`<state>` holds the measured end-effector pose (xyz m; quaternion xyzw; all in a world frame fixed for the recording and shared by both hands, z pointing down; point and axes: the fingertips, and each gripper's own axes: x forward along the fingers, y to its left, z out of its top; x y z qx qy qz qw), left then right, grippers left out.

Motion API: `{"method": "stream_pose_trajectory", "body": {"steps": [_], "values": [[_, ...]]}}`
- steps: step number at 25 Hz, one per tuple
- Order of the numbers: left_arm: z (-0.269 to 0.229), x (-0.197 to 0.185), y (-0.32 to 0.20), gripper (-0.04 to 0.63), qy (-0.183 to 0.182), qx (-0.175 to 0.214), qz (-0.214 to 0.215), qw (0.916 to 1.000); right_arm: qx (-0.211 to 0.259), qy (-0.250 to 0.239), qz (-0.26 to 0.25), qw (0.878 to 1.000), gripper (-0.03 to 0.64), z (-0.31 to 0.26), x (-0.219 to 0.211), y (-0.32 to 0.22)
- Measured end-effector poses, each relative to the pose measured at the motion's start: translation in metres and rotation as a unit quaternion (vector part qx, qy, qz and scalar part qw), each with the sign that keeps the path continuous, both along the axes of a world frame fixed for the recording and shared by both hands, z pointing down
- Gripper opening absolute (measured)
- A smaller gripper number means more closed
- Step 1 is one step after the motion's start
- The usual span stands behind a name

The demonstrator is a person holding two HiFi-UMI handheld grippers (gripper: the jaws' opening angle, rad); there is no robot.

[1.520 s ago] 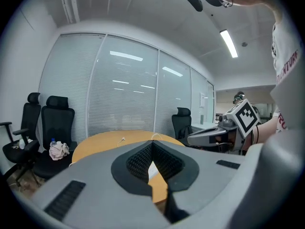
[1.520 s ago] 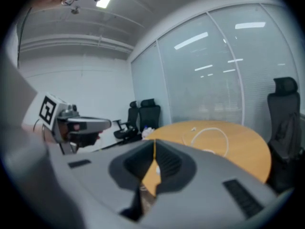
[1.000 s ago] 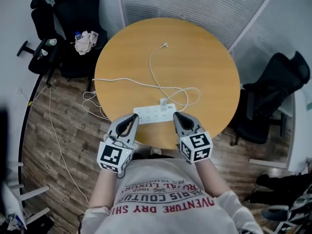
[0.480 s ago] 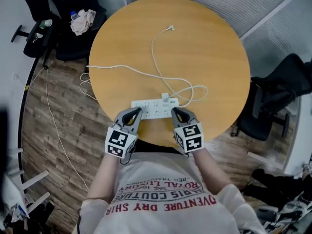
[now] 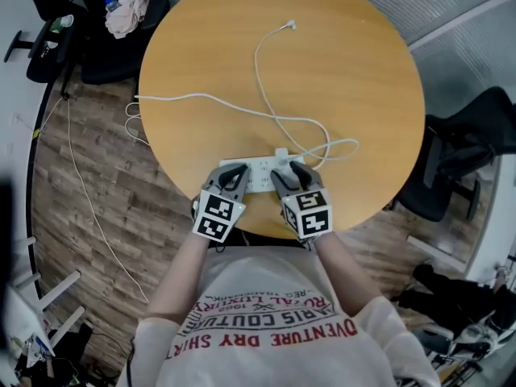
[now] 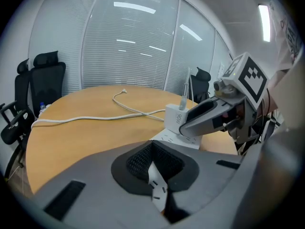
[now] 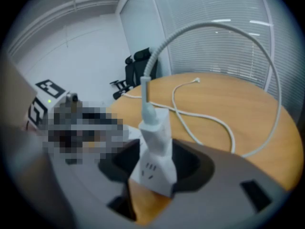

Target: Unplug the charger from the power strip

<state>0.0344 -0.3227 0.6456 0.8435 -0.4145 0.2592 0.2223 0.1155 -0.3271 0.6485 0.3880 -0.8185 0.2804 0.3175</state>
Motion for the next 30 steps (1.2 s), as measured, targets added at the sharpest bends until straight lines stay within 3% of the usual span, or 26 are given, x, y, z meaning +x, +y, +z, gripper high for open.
{"method": "stream_pose_trajectory", "body": {"steps": [6, 20, 26, 30], "values": [[0.015, 0.003, 0.003, 0.034, -0.022, -0.046, 0.016, 0.9986, 0.003, 0.033, 0.046, 0.998, 0.216, 0.006, -0.005, -0.019], [0.016, 0.003, 0.000, 0.034, -0.011, -0.058, 0.017, 0.9981, 0.013, 0.087, 0.094, 0.992, 0.164, 0.011, -0.006, -0.020], [0.016, 0.003, -0.004, 0.034, -0.016, -0.053, 0.014, 0.9984, 0.001, 0.076, 0.115, 0.990, 0.160, 0.003, -0.001, -0.020], [0.015, 0.002, -0.003, 0.034, -0.023, -0.049, 0.017, 0.9984, 0.023, 0.043, 0.114, 0.992, 0.156, -0.020, -0.007, -0.024]]}}
